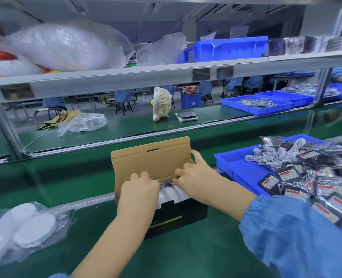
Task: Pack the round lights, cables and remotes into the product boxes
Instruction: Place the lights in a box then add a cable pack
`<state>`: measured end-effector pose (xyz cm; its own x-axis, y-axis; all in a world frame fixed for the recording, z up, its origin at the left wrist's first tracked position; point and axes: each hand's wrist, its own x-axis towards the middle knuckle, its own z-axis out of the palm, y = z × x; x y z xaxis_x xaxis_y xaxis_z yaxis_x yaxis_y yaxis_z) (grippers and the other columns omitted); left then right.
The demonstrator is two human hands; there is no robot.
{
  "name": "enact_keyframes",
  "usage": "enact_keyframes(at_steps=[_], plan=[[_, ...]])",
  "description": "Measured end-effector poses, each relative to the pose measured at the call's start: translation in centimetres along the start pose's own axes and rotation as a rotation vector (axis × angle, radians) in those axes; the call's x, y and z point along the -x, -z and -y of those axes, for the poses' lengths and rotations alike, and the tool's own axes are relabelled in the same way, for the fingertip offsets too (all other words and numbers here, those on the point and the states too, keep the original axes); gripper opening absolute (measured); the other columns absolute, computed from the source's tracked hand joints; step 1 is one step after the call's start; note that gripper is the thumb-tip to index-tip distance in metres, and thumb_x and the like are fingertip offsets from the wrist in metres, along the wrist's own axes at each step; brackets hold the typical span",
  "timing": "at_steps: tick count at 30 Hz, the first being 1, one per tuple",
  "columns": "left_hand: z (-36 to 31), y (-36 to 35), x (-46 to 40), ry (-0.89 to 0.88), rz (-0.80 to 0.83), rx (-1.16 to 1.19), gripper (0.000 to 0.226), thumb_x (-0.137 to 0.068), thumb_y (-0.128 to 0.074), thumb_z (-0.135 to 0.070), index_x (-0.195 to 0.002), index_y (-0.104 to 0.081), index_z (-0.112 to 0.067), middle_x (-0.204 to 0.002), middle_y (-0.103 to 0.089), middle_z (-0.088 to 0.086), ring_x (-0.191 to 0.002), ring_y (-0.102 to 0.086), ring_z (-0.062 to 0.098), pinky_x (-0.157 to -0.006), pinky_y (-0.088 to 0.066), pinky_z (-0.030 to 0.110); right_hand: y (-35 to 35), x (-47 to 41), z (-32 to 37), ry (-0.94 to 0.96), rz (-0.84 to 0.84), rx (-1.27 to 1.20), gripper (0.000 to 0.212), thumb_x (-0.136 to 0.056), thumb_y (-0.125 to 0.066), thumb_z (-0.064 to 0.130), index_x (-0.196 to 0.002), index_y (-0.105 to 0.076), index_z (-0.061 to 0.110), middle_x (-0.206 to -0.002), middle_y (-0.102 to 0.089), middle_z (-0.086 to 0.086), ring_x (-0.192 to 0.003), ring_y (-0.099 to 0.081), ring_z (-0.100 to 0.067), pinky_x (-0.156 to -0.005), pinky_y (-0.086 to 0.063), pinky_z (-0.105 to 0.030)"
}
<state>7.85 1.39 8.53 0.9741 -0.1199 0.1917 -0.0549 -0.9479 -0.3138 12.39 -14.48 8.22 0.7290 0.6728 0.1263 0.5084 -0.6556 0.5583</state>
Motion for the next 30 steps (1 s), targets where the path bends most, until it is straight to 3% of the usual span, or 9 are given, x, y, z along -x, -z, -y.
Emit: enact_keyframes(at_steps=[4,8,10,12,14,16,18,22,30], plan=[[0.2,-0.2,0.0,-0.045,0.016,-0.011,0.031,-0.086,-0.056,0.003,-0.112,-0.056,-0.013,-0.095,-0.029,0.005,-0.084,-0.051,0.024,-0.068,-0.038,0.031,0.3,0.3,-1.2,0.021,-0.031,-0.269,0.039,-0.088,-0.051,0.007,-0.115,-0.064,0.031,-0.09,-0.064,0.005,-0.097,-0.057,-0.021,-0.111,-0.024,-0.046],[1.5,-1.5,1.7,-0.172,-0.068,0.107,0.048,-0.078,-0.053,0.007,-0.122,-0.053,-0.014,-0.127,-0.04,0.007,-0.109,-0.051,0.029,-0.092,-0.046,0.037,-1.3,2.8,-2.5,-0.541,-0.838,-1.392,0.031,-0.094,-0.055,0.002,-0.119,-0.065,0.018,-0.121,-0.064,0.0,-0.111,-0.059,-0.012,-0.096,-0.047,-0.025],[2.5,-2.2,2.8,-0.243,-0.427,0.207,0.054,-0.066,-0.061,0.017,-0.115,-0.067,-0.006,-0.128,-0.055,0.017,-0.123,-0.053,0.037,-0.108,-0.042,0.049,-2.6,3.1,-1.8,-0.832,-0.705,-1.959,0.026,-0.101,-0.05,0.017,-0.124,-0.059,0.024,-0.125,-0.062,-0.001,-0.111,-0.062,-0.013,-0.092,-0.05,-0.031],[4.4,-3.4,3.5,-0.051,-0.821,0.487,0.045,-0.073,-0.063,0.017,-0.112,-0.07,-0.004,-0.121,-0.062,0.014,-0.119,-0.057,0.03,-0.109,-0.042,0.045,-4.4,2.7,-0.5,-0.774,-0.326,-2.231,0.03,-0.102,-0.046,0.034,-0.129,-0.06,0.031,-0.125,-0.066,0.005,-0.111,-0.064,-0.013,-0.096,-0.049,-0.034],[6.4,-4.1,3.3,0.241,-0.868,0.986,0.033,-0.092,-0.06,-0.003,-0.12,-0.063,-0.021,-0.12,-0.063,0.0,-0.112,-0.058,0.01,-0.106,-0.043,0.034,-5.3,2.5,0.7,-0.624,-0.192,-2.372,0.03,-0.099,-0.048,0.041,-0.119,-0.069,0.037,-0.12,-0.069,0.01,-0.111,-0.065,-0.009,-0.093,-0.049,-0.03],[6.6,-5.1,2.5,0.457,-0.361,1.683,0.022,-0.1,-0.055,-0.022,-0.121,-0.059,-0.028,-0.12,-0.068,0.0,-0.107,-0.064,0.01,-0.103,-0.046,0.04,-5.7,2.2,1.2,-0.555,-0.185,-2.435,0.028,-0.096,-0.052,0.039,-0.119,-0.069,0.036,-0.121,-0.069,0.01,-0.113,-0.064,-0.009,-0.09,-0.049,-0.027],[6.3,-6.4,2.0,0.379,-0.019,1.962,0.031,-0.093,-0.059,-0.03,-0.124,-0.062,-0.024,-0.12,-0.071,0.004,-0.106,-0.068,0.017,-0.094,-0.049,0.039,-6.0,2.0,1.1,-0.556,-0.195,-2.366,0.034,-0.09,-0.063,0.027,-0.124,-0.062,0.035,-0.116,-0.071,0.003,-0.108,-0.067,-0.014,-0.088,-0.051,-0.026],[6.6,-8.2,1.9,0.164,0.029,1.977,0.048,-0.069,-0.078,-0.025,-0.114,-0.066,-0.034,-0.12,-0.071,0.004,-0.109,-0.068,0.02,-0.081,-0.057,0.026,-6.3,2.0,1.1,-0.539,-0.248,-2.167,0.045,-0.085,-0.068,0.002,-0.111,-0.063,0.039,-0.111,-0.072,0.002,-0.101,-0.07,-0.022,-0.078,-0.056,-0.022],[6.3,-8.1,1.7,0.12,-0.08,1.811,0.046,-0.073,-0.075,0.01,-0.11,-0.065,-0.015,-0.105,-0.076,-0.001,-0.098,-0.07,0.013,-0.071,-0.053,0.014,-5.6,2.7,1.2,-0.395,-0.394,-1.982,0.05,-0.087,-0.059,-0.012,-0.113,-0.063,0.03,-0.121,-0.068,0.002,-0.118,-0.06,-0.013,-0.099,-0.043,-0.023]])
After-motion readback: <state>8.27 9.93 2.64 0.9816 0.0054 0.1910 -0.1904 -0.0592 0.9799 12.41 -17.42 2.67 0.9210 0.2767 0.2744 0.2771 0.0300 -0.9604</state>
